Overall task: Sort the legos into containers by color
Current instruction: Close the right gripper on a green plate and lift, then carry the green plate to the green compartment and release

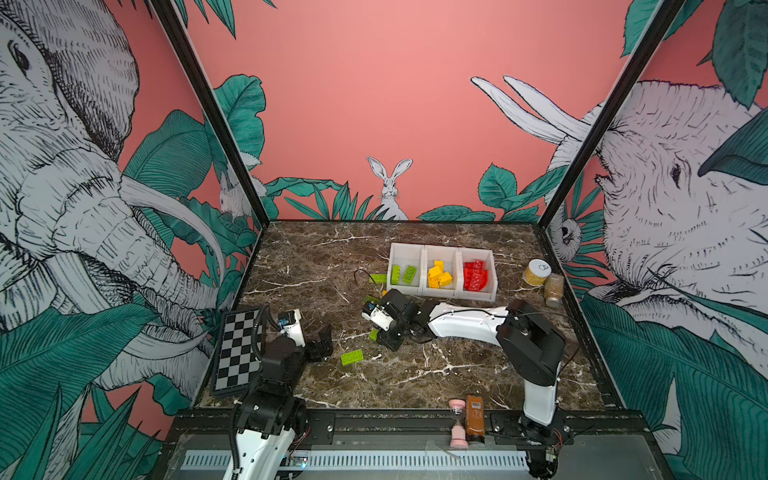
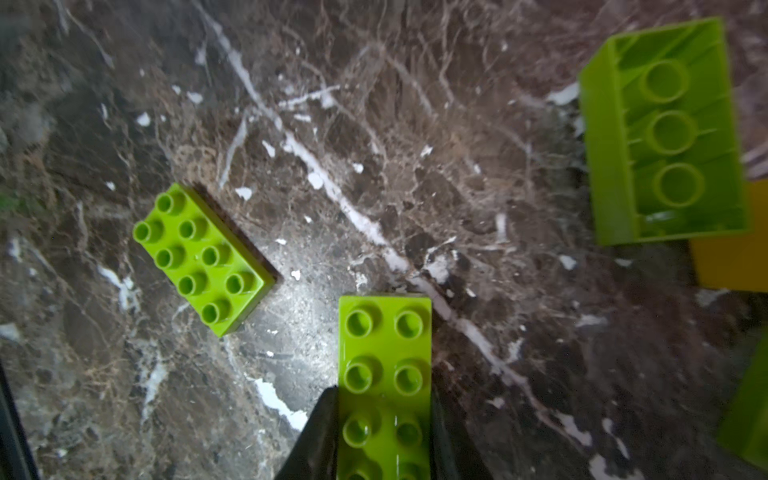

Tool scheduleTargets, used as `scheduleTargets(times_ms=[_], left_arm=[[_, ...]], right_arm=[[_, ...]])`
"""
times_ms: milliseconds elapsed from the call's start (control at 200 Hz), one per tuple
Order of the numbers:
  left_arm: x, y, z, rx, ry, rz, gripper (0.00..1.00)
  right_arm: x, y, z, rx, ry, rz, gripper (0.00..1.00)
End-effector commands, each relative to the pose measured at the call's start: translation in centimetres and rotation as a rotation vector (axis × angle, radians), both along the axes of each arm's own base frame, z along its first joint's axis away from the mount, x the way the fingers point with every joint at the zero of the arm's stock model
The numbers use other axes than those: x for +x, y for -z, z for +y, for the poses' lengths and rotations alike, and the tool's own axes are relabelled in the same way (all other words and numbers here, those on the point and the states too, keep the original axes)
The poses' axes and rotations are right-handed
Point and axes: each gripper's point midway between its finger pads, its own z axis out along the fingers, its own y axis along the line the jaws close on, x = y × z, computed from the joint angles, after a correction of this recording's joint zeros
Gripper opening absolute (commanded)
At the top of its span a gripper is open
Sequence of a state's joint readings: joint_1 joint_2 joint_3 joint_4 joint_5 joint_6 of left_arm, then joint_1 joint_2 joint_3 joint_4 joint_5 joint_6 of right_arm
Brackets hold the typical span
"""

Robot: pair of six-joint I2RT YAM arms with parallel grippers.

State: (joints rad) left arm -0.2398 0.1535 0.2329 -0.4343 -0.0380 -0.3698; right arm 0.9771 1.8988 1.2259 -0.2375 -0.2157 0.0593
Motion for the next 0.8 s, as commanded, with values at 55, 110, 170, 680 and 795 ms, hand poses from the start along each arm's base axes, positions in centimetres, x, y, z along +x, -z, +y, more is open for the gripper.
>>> scheduleTargets(times_ms=[55, 110, 170, 680, 795], left_arm=[[0.2, 0.0, -0.4, -0.006, 0.018, -0.009, 0.99], [0.2, 0.0, -0.4, -0.007, 0.020, -0.010, 0.99], [0.2, -0.1, -0.5, -0.008, 0.022, -0.011, 0.99], [0.2, -0.1, -0.7, -0.009, 0.038, -0.014, 0.99], [0.2, 0.0, -0.8, -0.009, 0.042, -0.011, 0.99]], right_arm=[[4.3, -7.3, 0.3, 0.149, 0.156, -0.077, 0.22], [5.9, -9.6, 0.3, 0.166, 0.180, -0.111, 0.21], [7.6, -11.2, -0.2, 0.161, 0.211, -0.149, 0.21], [22.3, -10.3, -7.7, 0.082, 0.561, -0.244, 0.20], [23.4, -8.8, -7.2, 0.076, 0.573, -0.215, 0.21]])
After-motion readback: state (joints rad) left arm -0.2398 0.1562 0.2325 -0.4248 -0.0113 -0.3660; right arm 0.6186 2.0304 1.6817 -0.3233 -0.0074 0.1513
